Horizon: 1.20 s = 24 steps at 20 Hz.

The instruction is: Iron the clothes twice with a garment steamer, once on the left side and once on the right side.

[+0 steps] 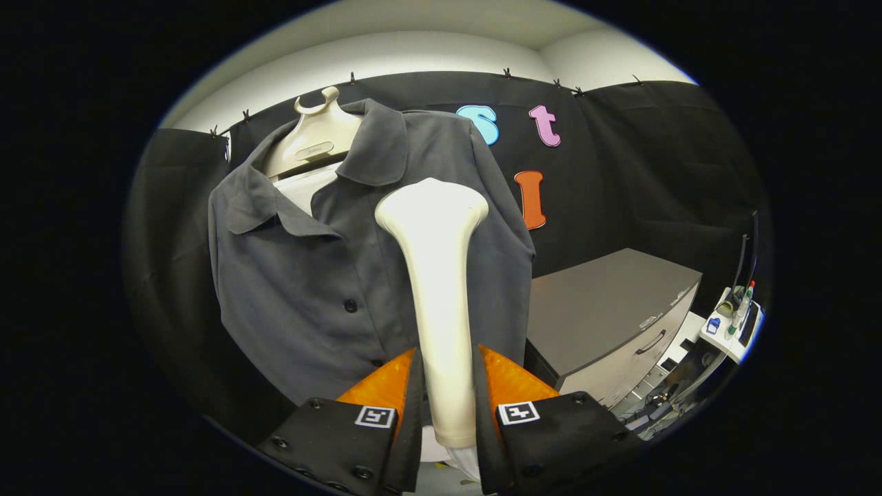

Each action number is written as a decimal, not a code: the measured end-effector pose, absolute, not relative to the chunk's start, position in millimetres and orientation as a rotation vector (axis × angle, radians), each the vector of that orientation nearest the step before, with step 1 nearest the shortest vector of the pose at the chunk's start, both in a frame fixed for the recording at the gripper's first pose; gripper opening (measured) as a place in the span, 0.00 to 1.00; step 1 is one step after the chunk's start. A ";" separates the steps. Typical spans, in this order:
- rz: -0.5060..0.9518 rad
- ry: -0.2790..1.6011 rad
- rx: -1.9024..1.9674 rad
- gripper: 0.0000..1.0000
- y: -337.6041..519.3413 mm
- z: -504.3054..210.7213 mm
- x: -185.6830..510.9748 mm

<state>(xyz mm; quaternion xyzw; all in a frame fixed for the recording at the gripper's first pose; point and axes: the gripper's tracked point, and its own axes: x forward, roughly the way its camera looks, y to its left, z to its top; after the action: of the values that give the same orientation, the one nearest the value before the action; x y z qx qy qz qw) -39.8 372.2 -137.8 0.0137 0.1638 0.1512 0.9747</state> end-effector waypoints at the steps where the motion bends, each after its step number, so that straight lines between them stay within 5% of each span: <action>1: 0.305 0.336 0.027 0.41 372.0 -140.7 -39.6; 24: 0.289 0.535 -0.002 0.41 359.5 -243.8 -49.5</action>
<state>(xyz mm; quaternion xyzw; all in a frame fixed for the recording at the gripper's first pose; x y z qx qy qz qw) -49.5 359.5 -243.8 -0.0008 0.2635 0.1425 0.9541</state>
